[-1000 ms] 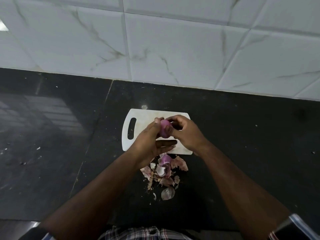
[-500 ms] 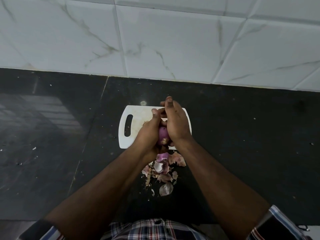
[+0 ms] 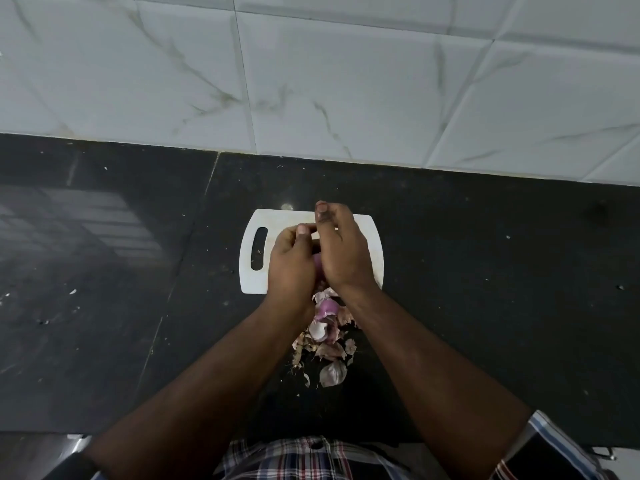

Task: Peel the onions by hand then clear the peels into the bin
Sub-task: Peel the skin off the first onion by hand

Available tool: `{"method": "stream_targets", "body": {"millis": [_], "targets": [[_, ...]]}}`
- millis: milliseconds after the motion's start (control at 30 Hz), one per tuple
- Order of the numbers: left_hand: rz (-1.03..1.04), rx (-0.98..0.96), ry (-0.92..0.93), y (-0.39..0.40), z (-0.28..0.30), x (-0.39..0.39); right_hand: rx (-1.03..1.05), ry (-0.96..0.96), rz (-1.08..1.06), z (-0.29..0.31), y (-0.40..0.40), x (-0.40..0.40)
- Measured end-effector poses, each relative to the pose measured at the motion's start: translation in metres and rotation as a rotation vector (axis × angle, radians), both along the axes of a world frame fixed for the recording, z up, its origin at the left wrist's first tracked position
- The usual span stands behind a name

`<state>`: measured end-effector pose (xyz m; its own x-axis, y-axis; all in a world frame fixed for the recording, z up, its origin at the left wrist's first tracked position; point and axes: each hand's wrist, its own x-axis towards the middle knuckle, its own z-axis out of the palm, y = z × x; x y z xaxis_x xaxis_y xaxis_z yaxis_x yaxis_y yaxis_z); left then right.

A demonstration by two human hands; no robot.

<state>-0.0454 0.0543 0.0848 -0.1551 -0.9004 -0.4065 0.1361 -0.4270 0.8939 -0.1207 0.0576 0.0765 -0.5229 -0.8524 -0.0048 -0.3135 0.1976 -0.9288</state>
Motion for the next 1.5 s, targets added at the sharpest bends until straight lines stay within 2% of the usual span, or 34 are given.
{"method": "stream_targets", "body": {"millis": [100, 200, 300, 433, 533, 633, 733, 833, 933, 1000, 1100, 1200, 1300, 1367, 1500], "targets": [[0.036, -0.179, -0.112, 0.000, 0.000, 0.001, -0.018, -0.007, 0.028, 0.012, 0.001, 0.008], [0.024, -0.139, -0.073, 0.000, 0.009, 0.004, 0.092, -0.041, 0.088, 0.015, 0.000, 0.013], [0.000, -0.183, -0.104, 0.000, 0.013, 0.009, 0.187, -0.042, 0.136, 0.011, 0.001, 0.013], [0.034, -0.084, -0.130, 0.003, 0.010, 0.014, 0.236, 0.035, 0.141, 0.014, -0.001, 0.007], [0.019, -0.040, -0.130, 0.005, 0.010, 0.017, 0.191, 0.070, 0.117, 0.022, 0.001, 0.012], [-0.025, -0.010, -0.042, 0.004, 0.015, 0.014, 0.103, 0.020, 0.106, 0.022, 0.007, 0.026], [-0.001, 0.075, -0.040, 0.001, 0.011, 0.017, 0.038, 0.083, 0.043, 0.019, 0.009, 0.022], [0.092, 0.233, 0.123, 0.001, 0.007, 0.020, 0.009, 0.081, -0.047, 0.016, 0.011, 0.008], [0.199, 0.308, 0.181, -0.004, 0.009, 0.020, -0.076, 0.006, -0.051, 0.018, 0.016, 0.023], [0.184, 0.341, 0.242, -0.006, 0.012, 0.018, -0.157, -0.020, -0.021, 0.016, 0.019, 0.036], [0.124, 0.517, 0.378, -0.005, 0.015, 0.019, -0.237, -0.169, -0.010, 0.009, 0.018, 0.035], [0.148, 0.572, 0.447, -0.005, 0.010, 0.018, -0.192, -0.350, -0.036, 0.003, 0.013, 0.026], [0.200, 0.562, 0.412, -0.010, 0.003, 0.019, -0.126, -0.451, -0.154, 0.001, 0.009, 0.017], [0.233, 0.555, 0.373, -0.015, 0.000, 0.018, -0.142, -0.351, -0.157, 0.000, 0.010, 0.015], [0.220, 0.494, 0.367, -0.016, -0.006, 0.004, -0.190, -0.198, -0.008, 0.005, 0.014, 0.026]]}}
